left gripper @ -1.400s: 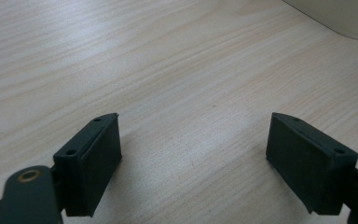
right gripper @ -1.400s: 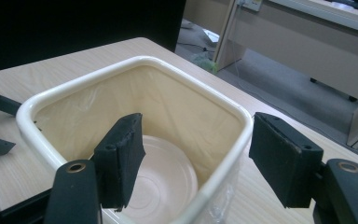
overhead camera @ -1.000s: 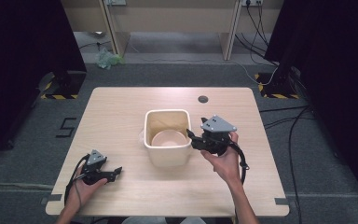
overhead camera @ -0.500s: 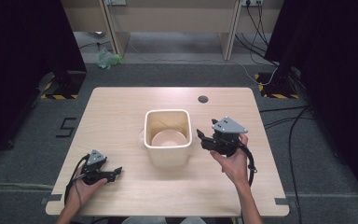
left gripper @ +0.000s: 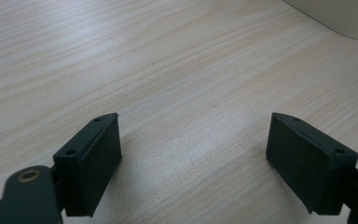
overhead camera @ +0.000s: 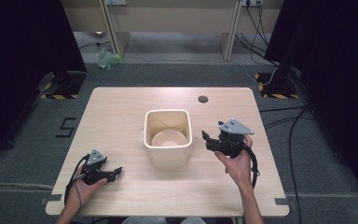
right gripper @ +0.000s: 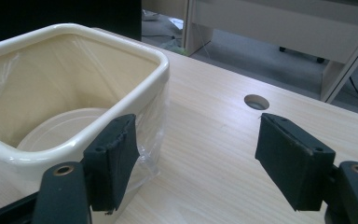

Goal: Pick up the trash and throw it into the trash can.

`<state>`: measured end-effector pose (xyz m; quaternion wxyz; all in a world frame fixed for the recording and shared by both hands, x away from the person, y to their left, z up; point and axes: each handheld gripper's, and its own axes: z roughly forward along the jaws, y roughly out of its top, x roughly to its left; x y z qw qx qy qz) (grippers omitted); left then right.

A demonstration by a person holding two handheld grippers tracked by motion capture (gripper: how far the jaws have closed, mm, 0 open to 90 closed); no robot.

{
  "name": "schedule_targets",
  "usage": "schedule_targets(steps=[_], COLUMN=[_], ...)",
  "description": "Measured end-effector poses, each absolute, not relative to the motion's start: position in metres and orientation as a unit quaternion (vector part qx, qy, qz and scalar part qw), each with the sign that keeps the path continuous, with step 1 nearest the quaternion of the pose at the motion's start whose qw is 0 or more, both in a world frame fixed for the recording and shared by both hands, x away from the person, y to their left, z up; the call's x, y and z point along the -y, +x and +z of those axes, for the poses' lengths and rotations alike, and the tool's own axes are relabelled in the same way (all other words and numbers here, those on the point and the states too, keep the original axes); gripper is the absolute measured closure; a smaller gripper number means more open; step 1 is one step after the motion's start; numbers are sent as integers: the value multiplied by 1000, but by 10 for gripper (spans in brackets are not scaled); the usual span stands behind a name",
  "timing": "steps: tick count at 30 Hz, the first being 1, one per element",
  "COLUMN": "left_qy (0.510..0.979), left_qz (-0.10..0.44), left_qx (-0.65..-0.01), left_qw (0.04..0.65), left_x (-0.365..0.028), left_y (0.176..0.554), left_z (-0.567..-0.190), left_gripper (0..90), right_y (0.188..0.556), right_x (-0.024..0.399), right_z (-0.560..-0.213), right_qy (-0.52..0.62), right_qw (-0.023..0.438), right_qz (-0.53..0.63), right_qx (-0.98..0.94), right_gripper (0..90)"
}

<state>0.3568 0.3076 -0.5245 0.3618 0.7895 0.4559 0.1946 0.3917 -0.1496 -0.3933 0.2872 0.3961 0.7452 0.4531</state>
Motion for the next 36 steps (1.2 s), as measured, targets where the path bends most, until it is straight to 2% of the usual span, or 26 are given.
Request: schedule_targets(steps=[10, 19, 36], left_qy=[789, 789, 790], left_qz=[195, 195, 194], left_qx=[-456, -456, -455], left_qw=[362, 362, 361], left_x=[-308, -308, -308], left_y=[357, 357, 357], left_z=[-525, -524, -524], left_gripper=[171, 172, 172], right_y=[393, 391, 389], right_x=[152, 153, 160], right_z=[-404, -405, -424], right_qy=[407, 408, 423], right_qw=[283, 289, 275], right_qz=[445, 447, 434], right_qx=[-746, -742, -747], right_gripper=[253, 251, 248])
